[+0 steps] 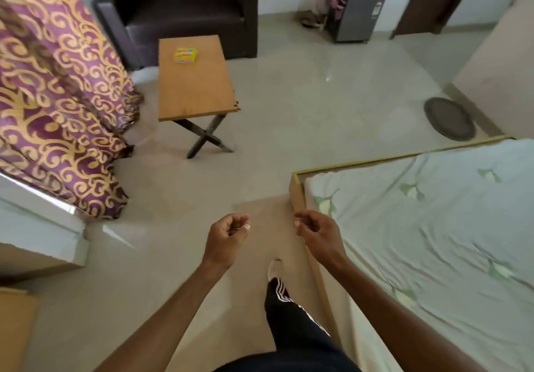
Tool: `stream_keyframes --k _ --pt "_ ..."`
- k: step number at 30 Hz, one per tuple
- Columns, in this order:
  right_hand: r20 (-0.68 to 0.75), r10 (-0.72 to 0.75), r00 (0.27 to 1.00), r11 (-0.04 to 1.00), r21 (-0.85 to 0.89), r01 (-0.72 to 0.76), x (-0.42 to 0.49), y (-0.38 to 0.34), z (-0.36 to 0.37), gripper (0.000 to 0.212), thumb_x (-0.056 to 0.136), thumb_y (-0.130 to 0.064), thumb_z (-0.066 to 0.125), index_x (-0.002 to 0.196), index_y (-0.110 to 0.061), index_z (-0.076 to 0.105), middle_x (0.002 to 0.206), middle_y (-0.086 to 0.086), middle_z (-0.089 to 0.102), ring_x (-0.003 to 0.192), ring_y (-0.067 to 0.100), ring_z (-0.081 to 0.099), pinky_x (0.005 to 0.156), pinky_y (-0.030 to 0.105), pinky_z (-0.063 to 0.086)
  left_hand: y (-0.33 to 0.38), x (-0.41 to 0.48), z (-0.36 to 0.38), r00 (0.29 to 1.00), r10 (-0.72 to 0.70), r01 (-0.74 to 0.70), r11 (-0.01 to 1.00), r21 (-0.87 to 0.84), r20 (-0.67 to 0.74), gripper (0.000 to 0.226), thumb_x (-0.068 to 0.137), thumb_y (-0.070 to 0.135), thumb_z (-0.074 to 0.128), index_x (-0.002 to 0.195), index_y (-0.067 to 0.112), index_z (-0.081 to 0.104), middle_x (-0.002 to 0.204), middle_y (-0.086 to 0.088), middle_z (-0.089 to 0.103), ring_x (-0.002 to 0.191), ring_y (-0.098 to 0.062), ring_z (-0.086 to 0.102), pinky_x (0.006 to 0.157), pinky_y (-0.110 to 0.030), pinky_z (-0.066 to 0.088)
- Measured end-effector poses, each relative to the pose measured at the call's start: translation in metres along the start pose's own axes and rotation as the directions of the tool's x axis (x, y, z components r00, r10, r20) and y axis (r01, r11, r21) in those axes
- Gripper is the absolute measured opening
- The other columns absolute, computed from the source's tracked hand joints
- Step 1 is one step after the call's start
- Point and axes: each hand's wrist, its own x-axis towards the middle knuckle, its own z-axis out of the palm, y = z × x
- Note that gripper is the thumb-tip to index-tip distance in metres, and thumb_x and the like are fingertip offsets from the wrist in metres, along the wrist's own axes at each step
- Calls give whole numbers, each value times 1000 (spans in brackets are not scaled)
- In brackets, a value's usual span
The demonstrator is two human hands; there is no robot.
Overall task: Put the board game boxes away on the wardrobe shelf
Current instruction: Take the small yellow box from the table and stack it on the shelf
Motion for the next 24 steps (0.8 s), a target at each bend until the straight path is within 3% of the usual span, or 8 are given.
stream_keyframes --k 3,7,10,15,21,24 --pt "59 -19 998 1000 9 19 87 -22 25 19 88 -20 65 106 -25 69 90 -4 71 86 8 67 76 21 55 14 80 -15 998 -17 16 1000 -10 -53 16 87 8 68 97 20 71 96 -6 74 90 -22 68 86 -35 56" --pt "158 -27 987 1000 -2 28 194 -54 47 20 86 -30 65 105 -33 69 91 -10 72 87 2 67 80 29 58 43 173 -28 992 -50 48 999 -17 -114 18 87 7 67 96 22 70 98 -7 73 90 -21 67 81 -30 54" --pt "202 -52 978 997 -38 61 272 -84 61 22 82 -40 64 103 -40 68 87 -13 72 84 2 68 78 30 59 71 241 -39 988 -36 31 999 -36 -153 16 83 16 70 97 22 72 96 -5 74 90 -23 68 84 -33 56" --pt "246 -102 964 993 -35 114 390 -149 88 20 88 -24 65 108 -26 70 88 -7 72 83 7 68 74 28 58 117 355 -56 975 -14 14 1000 -3 -222 20 89 15 66 108 17 70 99 -1 73 94 -17 68 85 -30 56" --pt "295 -121 948 987 -62 146 552 -202 137 21 89 -23 64 109 -23 69 86 -6 72 80 8 68 70 24 56 148 521 -81 964 1 -13 999 -43 -267 15 85 16 67 96 26 70 83 0 69 78 -14 63 71 -29 50" --pt "313 -119 942 985 -82 152 640 -229 170 20 87 -23 65 107 -23 71 85 -7 72 78 4 67 70 19 53 162 614 -99 962 0 -9 999 -31 -273 15 82 19 67 97 20 72 83 8 68 75 0 62 72 -28 48"
